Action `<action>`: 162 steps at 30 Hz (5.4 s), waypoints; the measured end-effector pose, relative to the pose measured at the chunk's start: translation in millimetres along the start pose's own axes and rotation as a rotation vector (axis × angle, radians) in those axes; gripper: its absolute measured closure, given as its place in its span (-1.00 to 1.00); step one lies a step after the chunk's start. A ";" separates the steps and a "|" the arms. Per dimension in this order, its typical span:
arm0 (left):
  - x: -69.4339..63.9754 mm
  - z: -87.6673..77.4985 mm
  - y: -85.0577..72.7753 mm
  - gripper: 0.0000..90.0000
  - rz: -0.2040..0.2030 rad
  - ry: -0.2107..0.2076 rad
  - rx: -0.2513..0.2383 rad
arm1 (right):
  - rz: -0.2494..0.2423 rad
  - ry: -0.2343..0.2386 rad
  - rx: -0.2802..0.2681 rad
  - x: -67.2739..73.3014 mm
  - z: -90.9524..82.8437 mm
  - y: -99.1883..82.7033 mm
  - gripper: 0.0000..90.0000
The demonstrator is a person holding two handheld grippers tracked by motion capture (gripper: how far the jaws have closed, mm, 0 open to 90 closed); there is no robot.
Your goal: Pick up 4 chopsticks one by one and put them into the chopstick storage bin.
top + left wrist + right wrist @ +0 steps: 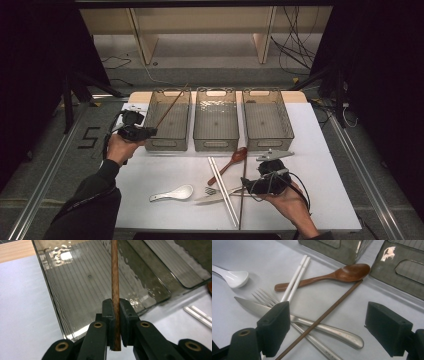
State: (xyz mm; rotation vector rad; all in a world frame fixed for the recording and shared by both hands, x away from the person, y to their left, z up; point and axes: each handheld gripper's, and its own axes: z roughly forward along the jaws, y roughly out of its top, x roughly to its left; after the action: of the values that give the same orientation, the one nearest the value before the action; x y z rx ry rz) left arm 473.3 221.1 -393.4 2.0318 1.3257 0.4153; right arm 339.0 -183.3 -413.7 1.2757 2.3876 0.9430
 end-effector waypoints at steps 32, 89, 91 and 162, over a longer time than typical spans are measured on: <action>18.5 15.8 5.1 0.07 -0.103 0.042 0.014 | -0.020 0.018 0.012 2.0 1.0 0.0 -0.52; -91.9 -61.9 -87.8 -0.65 0.135 -0.263 -0.176 | 0.027 -0.047 0.285 -8.8 56.8 14.7 -0.16; -92.5 -62.1 -89.5 -0.65 0.131 -0.265 -0.180 | 0.026 -0.040 0.295 -8.9 59.3 15.9 -0.13; -94.0 -49.0 -92.3 -0.64 0.210 -0.296 -0.098 | -0.272 0.007 0.273 0.8 15.6 28.9 0.90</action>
State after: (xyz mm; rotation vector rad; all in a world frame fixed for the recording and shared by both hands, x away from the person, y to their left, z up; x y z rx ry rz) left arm 340.6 178.5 -412.1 2.0630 0.9027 0.2536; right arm 365.0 -164.6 -406.4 0.9915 2.6773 0.5601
